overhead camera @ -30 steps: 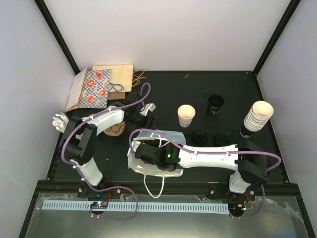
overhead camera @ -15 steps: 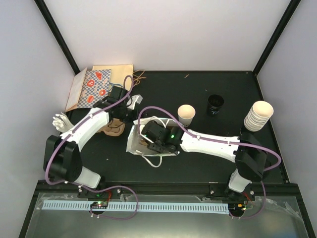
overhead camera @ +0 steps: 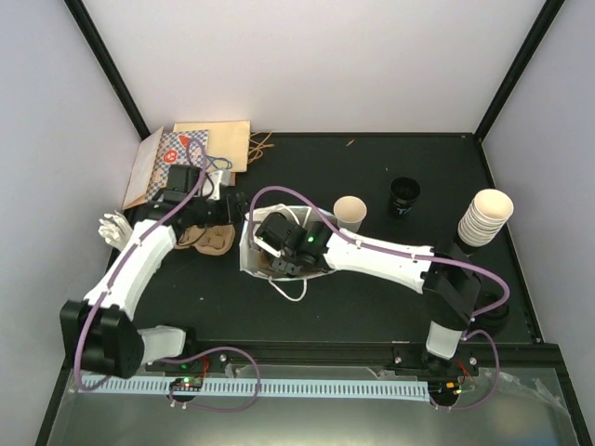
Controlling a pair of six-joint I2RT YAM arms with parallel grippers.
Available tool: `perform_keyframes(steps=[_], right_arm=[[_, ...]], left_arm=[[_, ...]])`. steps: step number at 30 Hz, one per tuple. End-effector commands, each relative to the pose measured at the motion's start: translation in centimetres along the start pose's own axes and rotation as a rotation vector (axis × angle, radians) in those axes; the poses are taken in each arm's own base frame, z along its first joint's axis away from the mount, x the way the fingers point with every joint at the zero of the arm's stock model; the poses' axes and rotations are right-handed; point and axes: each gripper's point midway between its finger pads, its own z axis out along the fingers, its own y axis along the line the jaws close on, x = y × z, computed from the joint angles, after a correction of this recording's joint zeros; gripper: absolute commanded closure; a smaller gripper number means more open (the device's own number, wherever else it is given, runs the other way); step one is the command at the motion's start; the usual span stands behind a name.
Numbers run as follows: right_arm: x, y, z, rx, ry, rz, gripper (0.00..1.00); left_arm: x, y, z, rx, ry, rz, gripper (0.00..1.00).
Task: Pack the takeout coffee
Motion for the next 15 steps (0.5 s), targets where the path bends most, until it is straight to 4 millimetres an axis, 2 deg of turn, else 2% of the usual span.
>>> perform_keyframes(steps=[1,8,15], right_arm=[[2.0,1.0,2.1,-0.081,0.112,-0.022,0.71],[2.1,0.2,3.5,-0.134,0.149,0.012,0.71],[2.3,-1.4,5.3,-0.215,0.186,0.083,0.70]], left_arm=[[-0.8,0.3,-3.1,-0.051,-0.095,-0.008,0.01],[0.3,0.6,-6.1,-0.096,-0.188,-0.012,0.01],[1.9,-0.7,-7.3,-0.027,-0.234,0.022,0.01]])
